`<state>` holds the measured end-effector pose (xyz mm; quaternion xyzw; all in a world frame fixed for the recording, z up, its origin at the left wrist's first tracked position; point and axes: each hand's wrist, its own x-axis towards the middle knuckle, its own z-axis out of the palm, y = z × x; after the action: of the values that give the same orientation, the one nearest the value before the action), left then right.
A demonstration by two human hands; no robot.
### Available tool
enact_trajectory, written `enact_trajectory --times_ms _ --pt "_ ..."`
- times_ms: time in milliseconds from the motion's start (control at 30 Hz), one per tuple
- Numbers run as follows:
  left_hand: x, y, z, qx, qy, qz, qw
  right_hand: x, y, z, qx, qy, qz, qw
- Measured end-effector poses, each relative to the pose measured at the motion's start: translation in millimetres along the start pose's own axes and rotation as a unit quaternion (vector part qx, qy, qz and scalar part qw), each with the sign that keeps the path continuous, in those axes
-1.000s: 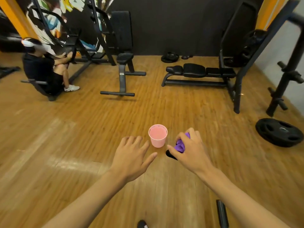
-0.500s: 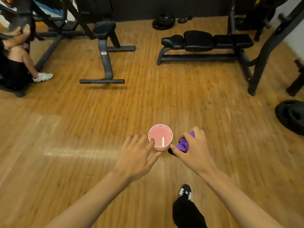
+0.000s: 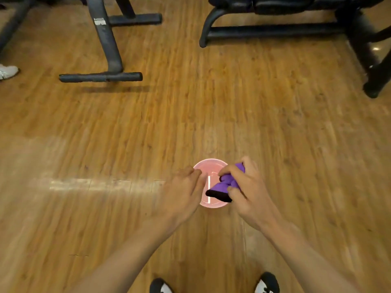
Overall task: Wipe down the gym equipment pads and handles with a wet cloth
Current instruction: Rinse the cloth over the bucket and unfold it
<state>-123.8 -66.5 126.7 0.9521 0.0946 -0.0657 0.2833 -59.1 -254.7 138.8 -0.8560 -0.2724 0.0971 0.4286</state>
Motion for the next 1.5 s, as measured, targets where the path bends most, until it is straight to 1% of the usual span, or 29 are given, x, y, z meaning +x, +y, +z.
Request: enact_trajectory --times_ms 33,67,133,167,200,267,333,367,400,433,467,500,533,633,733,800,900,967,1000,1033,1100,1167,1267,1367,1500 --pt "17 -11 20 -0.13 -0.037 -0.049 0.99 8 17 17 0.032 -0.004 0.007 0.999" --pt "33 -19 39 -0.241 -0.076 -0.092 0.963 15 33 33 0.056 -0.005 0.018 0.998" --pt "62 -36 75 -0.404 -0.141 -0.137 0.894 30 65 64 0.081 -0.008 0.027 0.996" --pt "73 -45 94 -0.466 -0.15 -0.14 0.86 37 82 77 0.09 -0.014 0.023 0.996" --pt "84 -57 113 -0.514 -0.139 -0.138 0.835 44 101 90 0.092 -0.019 0.017 0.995" --pt "104 -83 145 -0.579 -0.087 -0.117 0.802 61 144 107 0.088 -0.029 0.021 0.995" --pt "129 -111 167 -0.645 -0.031 -0.084 0.759 84 183 112 0.045 -0.064 0.045 0.996" --pt "140 -124 175 -0.667 -0.011 -0.063 0.743 95 200 112 0.027 -0.094 0.066 0.993" --pt "150 -136 180 -0.678 0.003 -0.04 0.734 104 213 113 0.042 -0.126 0.089 0.987" --pt "160 -145 182 -0.685 0.008 -0.019 0.728 112 221 113 0.097 -0.147 0.116 0.978" --pt "170 -152 183 -0.686 0.008 0.0 0.728 121 227 113 0.183 -0.145 0.147 0.961" --pt "178 -156 183 -0.681 0.0 0.02 0.732 132 235 116 0.245 -0.137 0.166 0.945" --pt "186 -160 183 -0.674 -0.012 0.041 0.737 142 241 118 0.268 -0.129 0.174 0.939" --pt "206 -165 170 -0.654 -0.029 0.101 0.749 162 248 114 0.208 -0.15 0.165 0.952" --pt "209 -168 149 -0.607 -0.024 0.151 0.78 167 246 96 0.271 -0.139 0.168 0.938" --pt "207 -168 145 -0.61 -0.009 0.184 0.771 167 238 94 0.298 -0.126 0.177 0.929" --pt "204 -165 149 -0.623 0.027 0.208 0.754 164 237 99 0.391 -0.173 0.182 0.885" --pt "203 -161 149 -0.617 0.039 0.211 0.757 164 241 101 0.473 -0.192 0.2 0.836" --pt "203 -159 147 -0.613 0.042 0.207 0.761 165 244 102 0.498 -0.188 0.214 0.819" --pt "202 -157 145 -0.608 0.041 0.206 0.766 165 243 103 0.497 -0.179 0.224 0.819" --pt "200 -152 139 -0.595 0.04 0.207 0.775 163 240 103 0.449 -0.165 0.233 0.847" --pt "199 -147 135 -0.584 0.056 0.21 0.783 162 237 99 0.435 -0.165 0.223 0.857" --pt "196 -144 130 -0.575 0.072 0.21 0.787 158 233 94 0.474 -0.159 0.212 0.84" --pt "190 -143 126 -0.566 0.055 0.217 0.793 155 234 94 0.466 -0.154 0.208 0.846" --pt "181 -137 122 -0.574 0.028 0.229 0.786 147 225 107 0.506 -0.179 0.227 0.812"
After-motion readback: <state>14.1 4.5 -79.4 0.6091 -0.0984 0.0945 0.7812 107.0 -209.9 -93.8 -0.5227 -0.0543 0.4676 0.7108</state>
